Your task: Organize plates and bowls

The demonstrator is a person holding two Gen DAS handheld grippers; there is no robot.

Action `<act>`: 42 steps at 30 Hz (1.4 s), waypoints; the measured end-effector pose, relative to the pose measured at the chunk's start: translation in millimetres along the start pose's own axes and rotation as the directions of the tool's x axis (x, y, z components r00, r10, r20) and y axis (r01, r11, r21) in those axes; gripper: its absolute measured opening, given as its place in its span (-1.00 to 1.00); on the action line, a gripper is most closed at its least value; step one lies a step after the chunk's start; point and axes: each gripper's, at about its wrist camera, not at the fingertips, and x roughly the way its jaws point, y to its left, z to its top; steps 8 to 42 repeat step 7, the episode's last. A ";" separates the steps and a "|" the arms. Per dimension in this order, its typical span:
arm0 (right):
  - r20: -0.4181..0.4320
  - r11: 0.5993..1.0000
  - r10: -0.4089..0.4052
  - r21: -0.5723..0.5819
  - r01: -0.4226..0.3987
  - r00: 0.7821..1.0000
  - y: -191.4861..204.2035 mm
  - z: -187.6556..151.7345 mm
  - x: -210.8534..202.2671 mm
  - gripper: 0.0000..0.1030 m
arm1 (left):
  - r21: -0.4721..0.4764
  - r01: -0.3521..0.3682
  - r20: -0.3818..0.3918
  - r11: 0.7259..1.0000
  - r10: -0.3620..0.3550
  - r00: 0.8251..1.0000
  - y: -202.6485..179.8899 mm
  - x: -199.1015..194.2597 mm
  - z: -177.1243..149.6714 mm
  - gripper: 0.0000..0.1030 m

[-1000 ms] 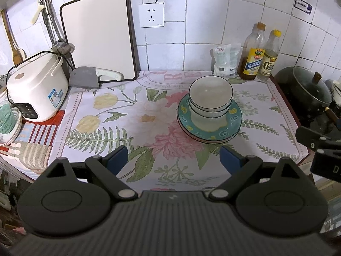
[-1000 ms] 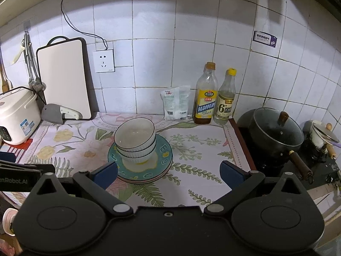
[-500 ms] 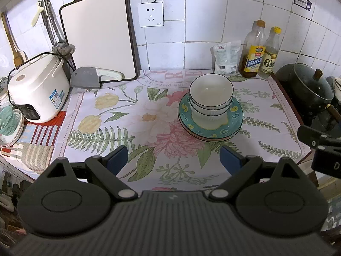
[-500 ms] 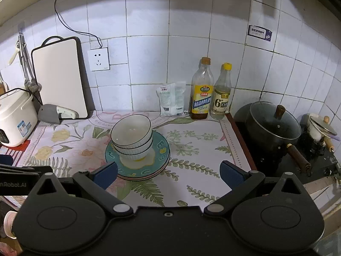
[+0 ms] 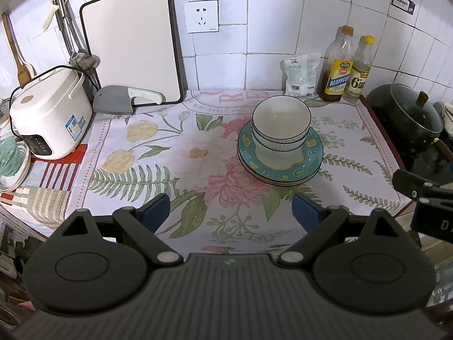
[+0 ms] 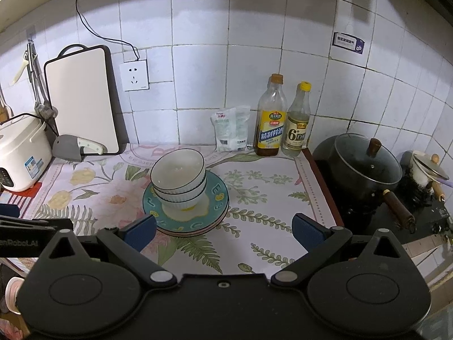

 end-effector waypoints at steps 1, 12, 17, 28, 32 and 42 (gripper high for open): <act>-0.001 1.000 0.000 0.001 0.000 1.000 0.1 -0.2 -0.1 1.00 | 0.001 -0.001 0.001 1.000 0.001 1.000 0.1 -0.4 -0.5 0.82; -0.006 1.000 0.000 0.003 0.000 1.000 2.1 -1.1 -1.1 1.00 | 0.004 0.004 -0.004 1.000 -0.004 1.000 1.2 -1.9 -1.8 0.82; -0.006 1.000 0.000 0.003 0.000 1.000 2.1 -1.1 -1.1 1.00 | 0.004 0.004 -0.004 1.000 -0.004 1.000 1.2 -1.9 -1.8 0.82; -0.006 1.000 0.000 0.003 0.000 1.000 2.1 -1.1 -1.1 1.00 | 0.004 0.004 -0.004 1.000 -0.004 1.000 1.2 -1.9 -1.8 0.82; -0.006 1.000 0.000 0.003 0.000 1.000 2.1 -1.1 -1.1 1.00 | 0.004 0.004 -0.004 1.000 -0.004 1.000 1.2 -1.9 -1.8 0.82; -0.006 1.000 0.000 0.003 0.000 1.000 2.1 -1.1 -1.1 1.00 | 0.004 0.004 -0.004 1.000 -0.004 1.000 1.2 -1.9 -1.8 0.82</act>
